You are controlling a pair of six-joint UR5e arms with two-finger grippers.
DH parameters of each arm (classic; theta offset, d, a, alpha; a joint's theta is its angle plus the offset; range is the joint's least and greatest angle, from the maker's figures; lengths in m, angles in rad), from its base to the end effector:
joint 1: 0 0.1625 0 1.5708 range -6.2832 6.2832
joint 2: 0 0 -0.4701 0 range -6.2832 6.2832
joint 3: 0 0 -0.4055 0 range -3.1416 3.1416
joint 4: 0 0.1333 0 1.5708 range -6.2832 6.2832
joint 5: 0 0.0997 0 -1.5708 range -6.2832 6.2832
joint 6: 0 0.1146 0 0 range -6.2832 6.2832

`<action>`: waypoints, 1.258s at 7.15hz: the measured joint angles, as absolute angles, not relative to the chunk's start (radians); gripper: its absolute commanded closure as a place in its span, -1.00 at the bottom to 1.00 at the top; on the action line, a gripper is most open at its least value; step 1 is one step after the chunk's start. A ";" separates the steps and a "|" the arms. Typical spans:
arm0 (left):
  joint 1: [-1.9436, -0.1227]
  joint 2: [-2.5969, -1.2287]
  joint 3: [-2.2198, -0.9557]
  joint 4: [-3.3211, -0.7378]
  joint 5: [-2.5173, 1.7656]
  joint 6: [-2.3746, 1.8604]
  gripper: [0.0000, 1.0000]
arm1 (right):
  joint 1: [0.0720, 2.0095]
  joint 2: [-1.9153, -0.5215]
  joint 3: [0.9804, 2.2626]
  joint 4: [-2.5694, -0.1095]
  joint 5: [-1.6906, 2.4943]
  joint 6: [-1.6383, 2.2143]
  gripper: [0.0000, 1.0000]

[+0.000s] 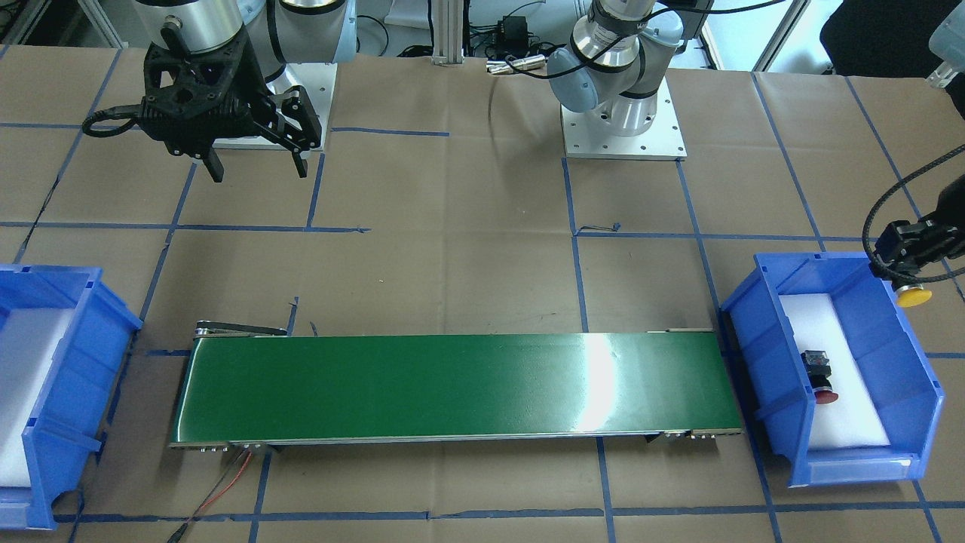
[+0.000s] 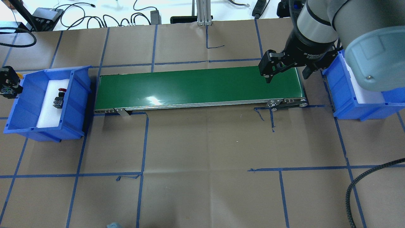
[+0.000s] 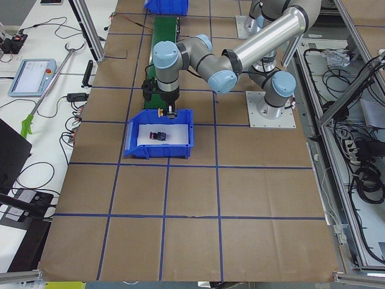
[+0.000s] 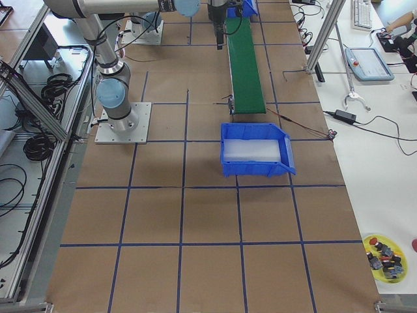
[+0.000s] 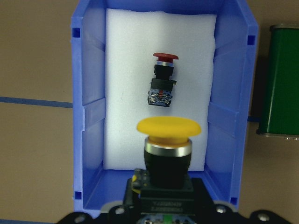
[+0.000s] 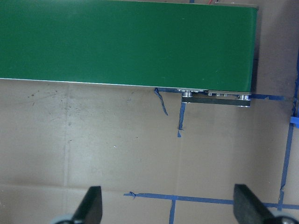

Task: Transport two buttons from left to right
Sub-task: 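Carry the yellow button with the left gripper onto the conveyor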

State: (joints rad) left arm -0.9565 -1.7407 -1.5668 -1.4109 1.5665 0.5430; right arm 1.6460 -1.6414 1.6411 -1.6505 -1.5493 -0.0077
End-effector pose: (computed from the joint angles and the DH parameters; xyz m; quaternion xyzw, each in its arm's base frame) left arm 0.2241 -0.5498 0.4437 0.0356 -0.9994 -0.0013 0.0034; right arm 0.1715 -0.4693 0.5253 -0.0418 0.9983 -0.0396 0.0121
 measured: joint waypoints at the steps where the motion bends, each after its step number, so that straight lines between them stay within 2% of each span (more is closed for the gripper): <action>1: -1.026 -1.754 -1.525 -1.443 1.569 0.500 0.90 | 1.646 -1.642 1.640 -1.651 -1.549 -0.008 -1.00; 2: -1.175 -1.779 -1.487 -1.452 1.575 0.400 0.90 | 1.646 -1.642 1.640 -1.652 -1.550 -0.008 -1.00; 3: -1.247 -1.791 -1.471 -1.453 1.577 0.353 0.90 | 1.646 -1.643 1.640 -1.652 -1.550 -0.008 -1.00; 7: -1.306 -1.817 -1.482 -1.452 1.570 0.278 0.91 | 1.646 -1.643 1.640 -1.652 -1.551 -0.008 -1.00; 9: -1.398 -1.877 -1.503 -1.376 1.574 0.154 0.91 | 1.646 -1.643 1.640 -1.652 -1.551 -0.008 -1.00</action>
